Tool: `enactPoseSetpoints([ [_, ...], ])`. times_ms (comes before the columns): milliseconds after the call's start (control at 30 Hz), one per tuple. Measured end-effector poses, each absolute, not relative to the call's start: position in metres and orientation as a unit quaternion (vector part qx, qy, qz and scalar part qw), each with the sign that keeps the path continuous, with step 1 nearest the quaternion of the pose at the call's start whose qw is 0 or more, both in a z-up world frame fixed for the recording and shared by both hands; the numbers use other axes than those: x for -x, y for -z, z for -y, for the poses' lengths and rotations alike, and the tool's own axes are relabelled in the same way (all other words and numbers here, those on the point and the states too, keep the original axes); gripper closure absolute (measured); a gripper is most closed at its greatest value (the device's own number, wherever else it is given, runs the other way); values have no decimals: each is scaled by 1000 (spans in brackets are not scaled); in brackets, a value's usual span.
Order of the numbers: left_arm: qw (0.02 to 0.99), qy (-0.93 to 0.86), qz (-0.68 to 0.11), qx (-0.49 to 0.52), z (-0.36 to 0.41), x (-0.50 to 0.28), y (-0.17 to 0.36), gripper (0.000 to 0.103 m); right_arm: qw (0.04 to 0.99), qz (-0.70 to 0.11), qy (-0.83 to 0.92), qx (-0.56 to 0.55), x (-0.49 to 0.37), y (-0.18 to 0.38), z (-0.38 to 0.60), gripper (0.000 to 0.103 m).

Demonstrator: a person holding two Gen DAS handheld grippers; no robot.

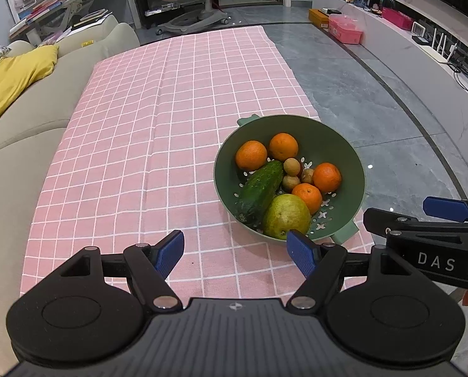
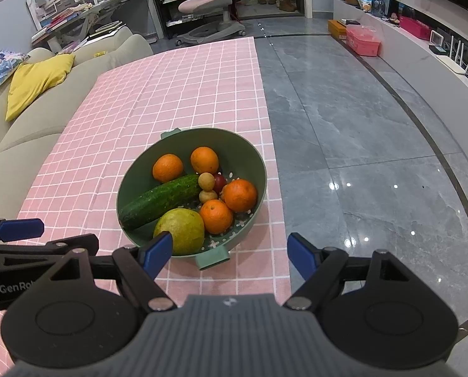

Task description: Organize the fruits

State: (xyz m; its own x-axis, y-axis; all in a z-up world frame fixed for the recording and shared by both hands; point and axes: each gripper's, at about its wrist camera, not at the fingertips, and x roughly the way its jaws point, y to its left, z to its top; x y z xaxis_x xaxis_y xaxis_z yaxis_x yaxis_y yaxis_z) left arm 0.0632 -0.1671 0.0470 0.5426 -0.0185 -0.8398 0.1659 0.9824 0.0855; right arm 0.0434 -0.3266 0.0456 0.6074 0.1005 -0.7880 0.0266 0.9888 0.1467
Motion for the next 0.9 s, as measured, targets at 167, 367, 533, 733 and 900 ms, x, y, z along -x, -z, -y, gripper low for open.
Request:
enactPoseSetpoints([
  [167,875,53,-476,-79,168,-63,-47,16,894,-442,-21,-74,-43,-46,329,26],
  [367,874,53,-476,-79,171,-62,-47,16,894,-442,-19,-76,-43,-47,330,26],
  [533,875,55,-475,-78,172,-62,-48,16,893,-442,-19,-76,-42,-47,331,26],
  [733,875,58,-474,-77,173,-62,-46,16,893,-443,-18,-76,-42,-46,332,26],
  [900,879,63,-466,-81,173,-64,-46,16,893,-444,-15,-76,-41,-46,334,26],
])
